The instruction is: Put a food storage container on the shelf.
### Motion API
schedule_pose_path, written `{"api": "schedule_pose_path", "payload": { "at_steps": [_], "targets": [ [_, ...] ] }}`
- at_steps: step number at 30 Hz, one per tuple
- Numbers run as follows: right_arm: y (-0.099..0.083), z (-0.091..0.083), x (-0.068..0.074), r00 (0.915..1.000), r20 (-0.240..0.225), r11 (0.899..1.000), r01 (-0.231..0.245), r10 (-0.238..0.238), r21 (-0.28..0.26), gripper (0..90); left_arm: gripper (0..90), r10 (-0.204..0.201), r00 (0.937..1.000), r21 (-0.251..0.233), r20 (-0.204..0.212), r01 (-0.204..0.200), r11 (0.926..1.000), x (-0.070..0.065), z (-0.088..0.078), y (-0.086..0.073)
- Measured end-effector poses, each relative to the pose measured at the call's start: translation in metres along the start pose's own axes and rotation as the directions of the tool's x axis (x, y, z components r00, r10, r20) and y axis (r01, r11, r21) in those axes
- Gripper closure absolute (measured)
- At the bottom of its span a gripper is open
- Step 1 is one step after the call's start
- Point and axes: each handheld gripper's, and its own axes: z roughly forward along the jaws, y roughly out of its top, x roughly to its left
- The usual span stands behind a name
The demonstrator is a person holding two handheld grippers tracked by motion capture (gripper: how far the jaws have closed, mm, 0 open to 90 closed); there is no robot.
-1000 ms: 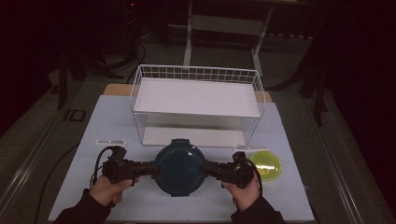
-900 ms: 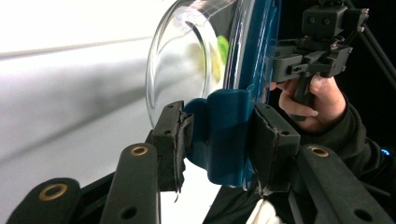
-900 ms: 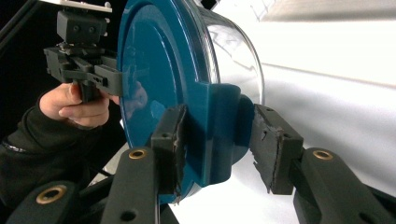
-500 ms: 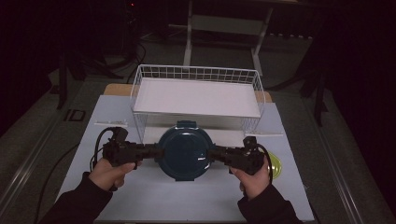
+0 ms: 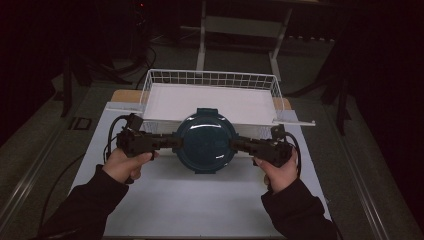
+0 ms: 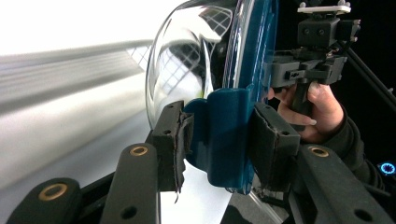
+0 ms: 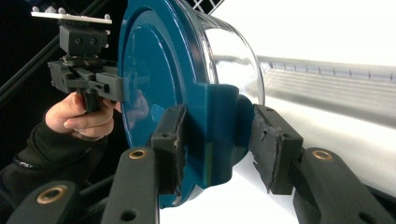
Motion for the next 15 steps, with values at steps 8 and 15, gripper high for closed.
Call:
{"api": "schedule_pose_path", "payload": {
  "at_steps": [8, 15],
  "targets": [
    [0.03, -0.005, -0.002, 0.9999, 0.004, 1.0, 0.01, -0.01, -0.025, 56.4, 57.5, 0.017, 0.9998, -0.035, 0.001, -0.017, 0.9992, -0.001, 0.003, 0.028],
    [0.048, -0.003, -0.008, 0.9999, 0.012, 1.0, -0.002, 0.002, -0.03, 56.4, 57.4, 0.013, 0.9999, -0.029, 0.0, -0.013, 0.9995, 0.008, 0.007, 0.052]
  ]
}}
